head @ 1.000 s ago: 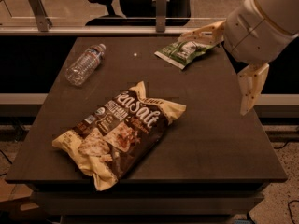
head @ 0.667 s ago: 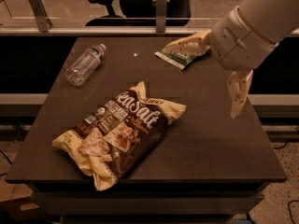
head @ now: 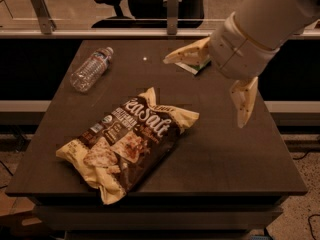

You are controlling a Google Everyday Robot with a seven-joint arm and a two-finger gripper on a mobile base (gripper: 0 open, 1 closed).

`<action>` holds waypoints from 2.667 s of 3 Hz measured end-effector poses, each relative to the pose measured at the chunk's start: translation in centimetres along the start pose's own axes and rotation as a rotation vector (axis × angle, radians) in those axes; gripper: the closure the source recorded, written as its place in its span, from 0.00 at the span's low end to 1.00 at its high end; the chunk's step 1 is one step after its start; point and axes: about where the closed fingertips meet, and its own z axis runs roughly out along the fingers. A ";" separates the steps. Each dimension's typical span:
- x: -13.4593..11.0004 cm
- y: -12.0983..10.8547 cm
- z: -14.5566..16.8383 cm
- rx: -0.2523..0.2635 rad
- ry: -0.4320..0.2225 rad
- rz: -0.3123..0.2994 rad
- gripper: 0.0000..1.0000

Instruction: Pick brown chip bag

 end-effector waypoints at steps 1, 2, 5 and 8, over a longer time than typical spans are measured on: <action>-1.1 -0.9 2.8 -0.038 0.017 -0.033 0.00; -2.1 -1.8 5.2 -0.059 0.047 -0.068 0.00; -4.6 -5.2 10.9 -0.042 0.000 -0.184 0.00; -7.0 -5.9 15.4 -0.106 -0.055 -0.236 0.00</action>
Offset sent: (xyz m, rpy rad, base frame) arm 0.0063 0.0684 -0.0644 -0.1366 -0.0453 0.0694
